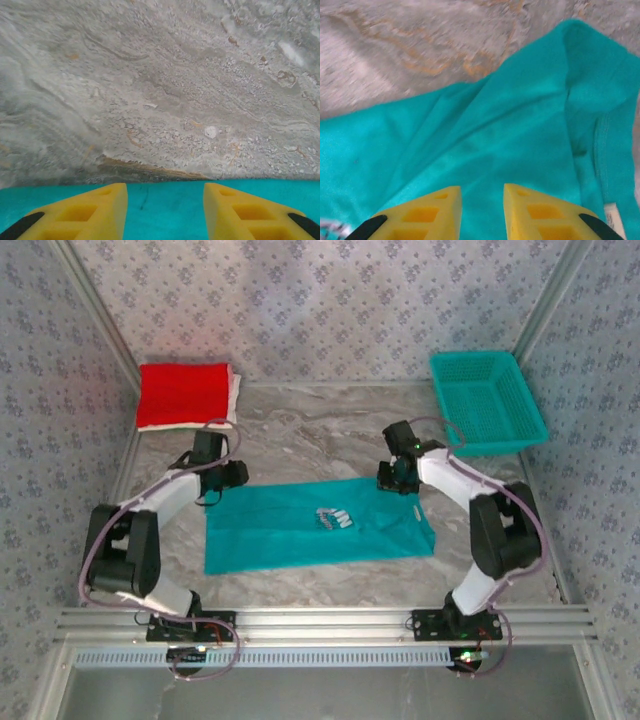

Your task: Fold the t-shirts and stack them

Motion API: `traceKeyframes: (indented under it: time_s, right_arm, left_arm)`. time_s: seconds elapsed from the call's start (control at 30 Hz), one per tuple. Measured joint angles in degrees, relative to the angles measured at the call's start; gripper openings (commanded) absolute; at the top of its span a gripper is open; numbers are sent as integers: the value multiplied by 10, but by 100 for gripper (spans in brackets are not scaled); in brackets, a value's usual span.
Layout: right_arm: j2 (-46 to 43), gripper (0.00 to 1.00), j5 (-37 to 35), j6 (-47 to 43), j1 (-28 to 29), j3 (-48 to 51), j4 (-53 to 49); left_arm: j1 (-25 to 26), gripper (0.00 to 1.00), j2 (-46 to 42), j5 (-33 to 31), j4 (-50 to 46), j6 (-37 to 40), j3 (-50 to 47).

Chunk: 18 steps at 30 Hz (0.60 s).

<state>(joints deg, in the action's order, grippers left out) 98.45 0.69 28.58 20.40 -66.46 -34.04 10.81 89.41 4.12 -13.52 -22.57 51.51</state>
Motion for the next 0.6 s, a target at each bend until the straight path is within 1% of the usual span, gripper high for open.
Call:
traceKeyframes:
  time_s: [0.1,0.23,0.4,0.6]
  right_arm:
    - [54,29,-3,-1,-12,-42,8]
    - [104,28,-5,-1,-23,-79,10]
    - [134,28,-13,2,-39,-90,7]
    - [151,28,-16,2,-43,-115,0]
  left_arm:
    - [-12,42,31,17,-2,-7,2]
    - [-38,41,55,38,0,-27,-7]
    - [-77,41,36,66,32,-56,-51]
    - [-82,41,1,70,32,-68,-86]
